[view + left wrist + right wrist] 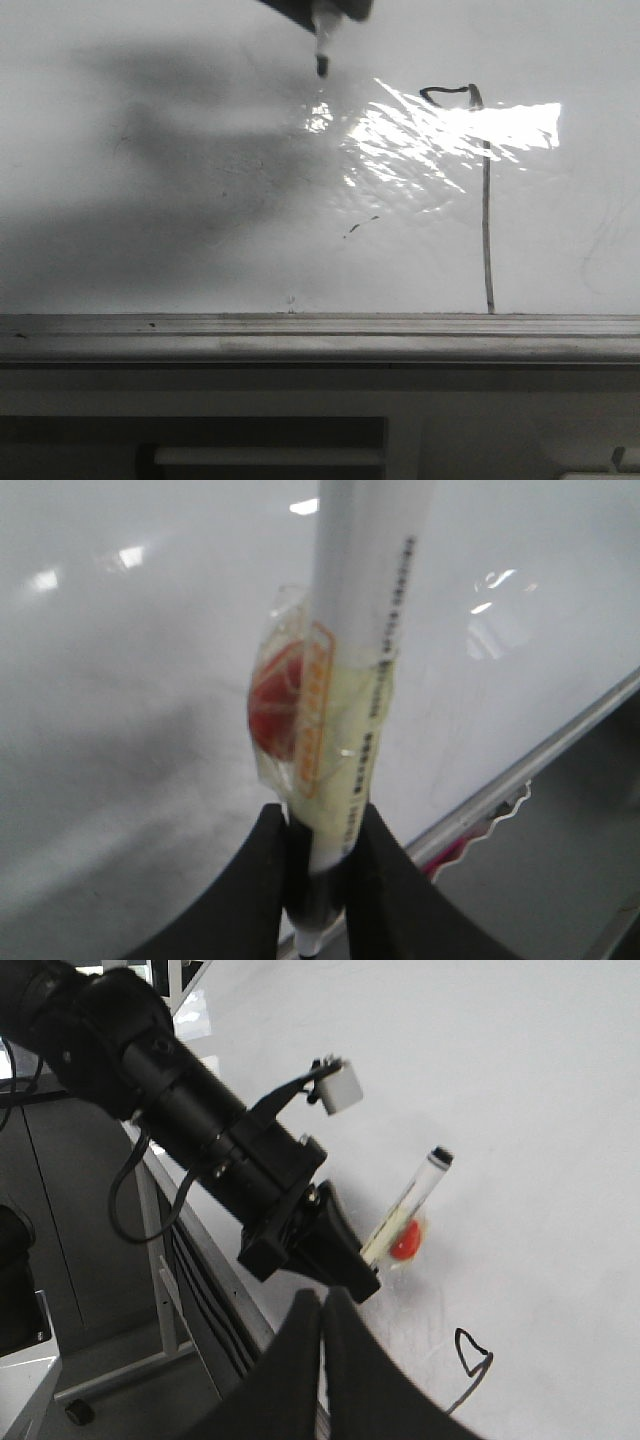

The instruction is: Write number 9 on whiteboard

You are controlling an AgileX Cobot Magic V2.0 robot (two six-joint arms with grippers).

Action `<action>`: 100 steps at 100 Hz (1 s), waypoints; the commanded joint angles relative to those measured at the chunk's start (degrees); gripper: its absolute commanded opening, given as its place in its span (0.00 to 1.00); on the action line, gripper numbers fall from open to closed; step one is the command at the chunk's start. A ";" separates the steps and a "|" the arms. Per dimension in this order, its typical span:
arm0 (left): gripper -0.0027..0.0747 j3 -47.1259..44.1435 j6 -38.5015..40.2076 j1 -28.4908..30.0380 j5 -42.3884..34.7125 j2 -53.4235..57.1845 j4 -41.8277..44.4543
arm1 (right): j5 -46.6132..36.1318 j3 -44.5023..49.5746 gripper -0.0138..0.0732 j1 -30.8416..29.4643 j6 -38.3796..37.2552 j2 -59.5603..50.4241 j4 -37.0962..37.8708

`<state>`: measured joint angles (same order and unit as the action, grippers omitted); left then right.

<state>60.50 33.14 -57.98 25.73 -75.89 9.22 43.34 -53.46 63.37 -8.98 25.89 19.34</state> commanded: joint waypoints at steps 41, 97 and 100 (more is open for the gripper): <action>0.01 -7.82 44.21 -0.55 -1.25 1.00 36.21 | -3.71 0.08 0.10 0.06 -0.17 0.48 1.74; 0.01 -7.82 44.53 -0.44 -0.39 -3.43 40.88 | -6.99 2.90 0.10 0.06 -0.44 0.48 1.74; 0.01 -7.82 44.53 -0.44 -0.49 -3.43 41.73 | -6.99 2.90 0.10 0.06 -0.44 0.48 1.74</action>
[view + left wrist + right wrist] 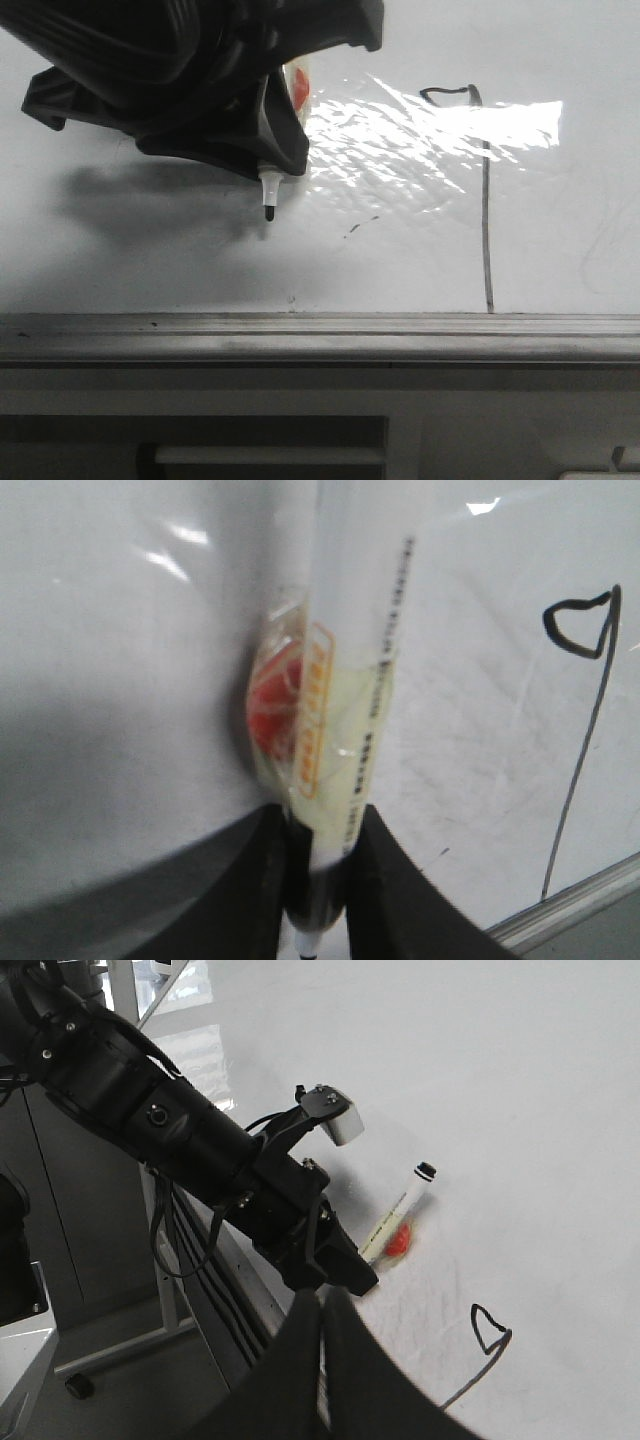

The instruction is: Write number 9 on whiteboard

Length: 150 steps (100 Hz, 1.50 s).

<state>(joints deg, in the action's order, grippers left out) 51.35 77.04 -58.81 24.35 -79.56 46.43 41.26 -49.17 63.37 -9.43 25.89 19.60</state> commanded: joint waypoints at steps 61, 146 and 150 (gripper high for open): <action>0.13 1.33 4.89 1.09 3.22 -0.76 7.07 | -5.09 -1.39 0.10 0.06 0.01 0.48 1.61; 0.66 3.82 2.50 -19.43 14.38 15.21 22.98 | -1.49 4.56 0.10 0.06 -0.07 -6.33 6.00; 0.60 3.25 1.14 -22.36 15.79 16.72 23.77 | -1.07 6.91 0.10 0.06 -0.55 -8.34 8.28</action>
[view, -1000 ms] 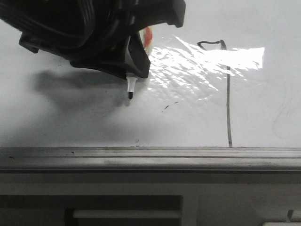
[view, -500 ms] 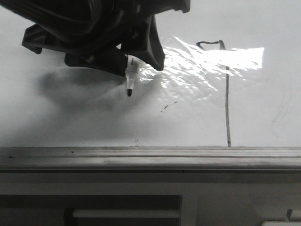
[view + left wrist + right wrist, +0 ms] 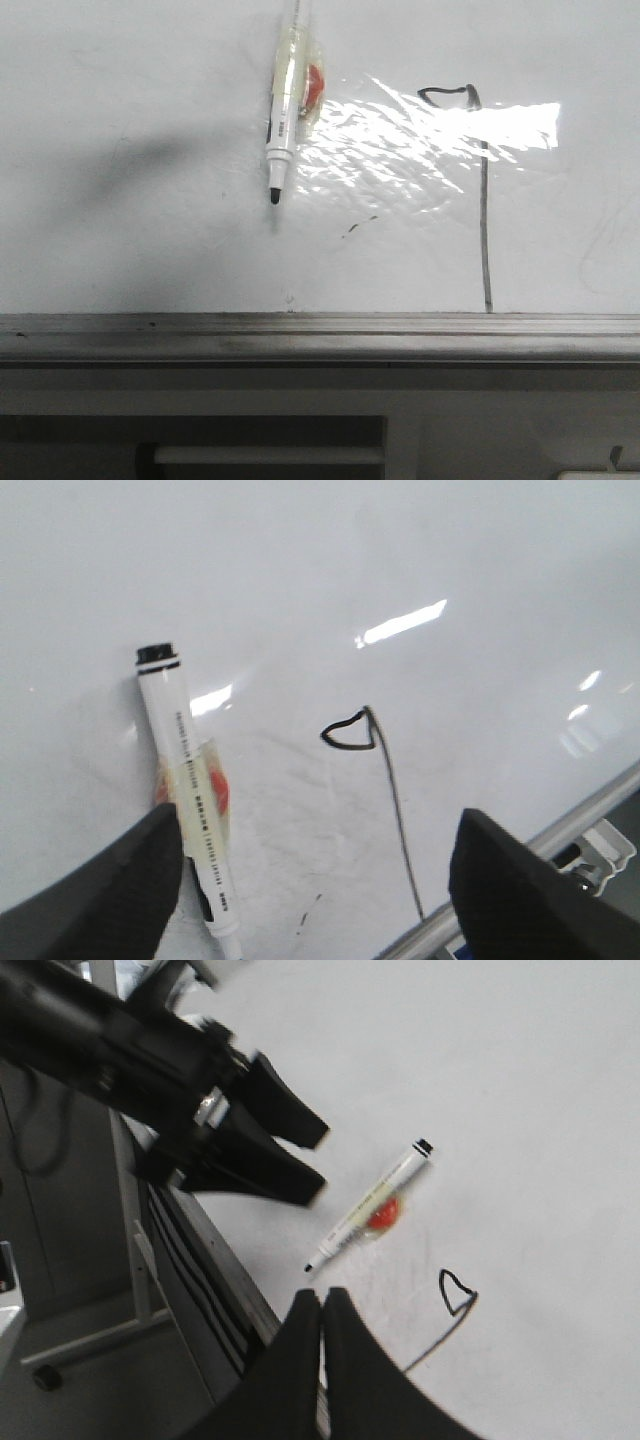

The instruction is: Write number 9 on whiteboard

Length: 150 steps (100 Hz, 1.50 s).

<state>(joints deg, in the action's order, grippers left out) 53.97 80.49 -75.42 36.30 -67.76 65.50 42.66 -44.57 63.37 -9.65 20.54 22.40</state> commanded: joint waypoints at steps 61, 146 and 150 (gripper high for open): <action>0.01 -7.15 -5.12 -23.98 6.42 16.35 6.82 | 0.11 15.60 0.11 0.06 -4.62 -11.90 12.93; 0.01 -10.15 -1.58 -23.98 32.65 17.57 23.42 | 0.20 15.60 0.11 0.06 -4.62 -11.90 12.93; 0.01 -10.27 0.01 -23.98 30.76 17.57 24.53 | 0.20 15.60 0.11 0.06 -4.62 -11.90 12.93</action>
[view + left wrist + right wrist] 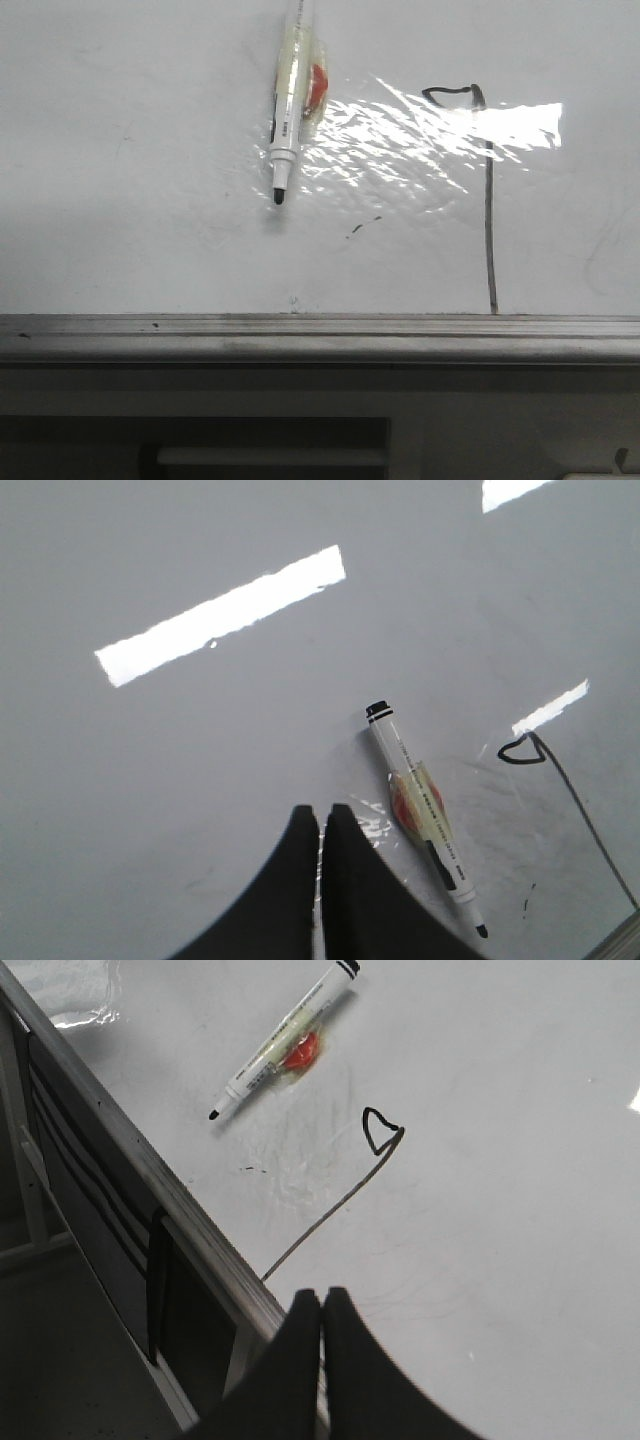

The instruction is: Write number 9 on whiteboard

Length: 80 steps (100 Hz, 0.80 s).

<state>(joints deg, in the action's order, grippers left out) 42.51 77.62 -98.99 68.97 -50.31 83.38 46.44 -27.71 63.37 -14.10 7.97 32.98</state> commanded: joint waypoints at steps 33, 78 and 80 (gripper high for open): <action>0.01 -0.15 12.31 8.38 -20.85 -0.34 14.37 | -3.58 -1.26 0.11 0.06 -0.17 0.68 2.35; 0.01 -8.89 28.12 15.92 -16.19 0.45 23.10 | -3.58 -1.26 0.11 0.06 -0.17 0.68 2.35; 0.01 -8.89 28.73 16.48 -15.78 0.78 23.10 | -3.58 -1.26 0.11 0.06 -0.17 0.68 2.35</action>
<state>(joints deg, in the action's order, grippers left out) 32.38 103.62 -83.83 48.51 -50.86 100.54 46.44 -27.71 63.37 -14.10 7.97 32.98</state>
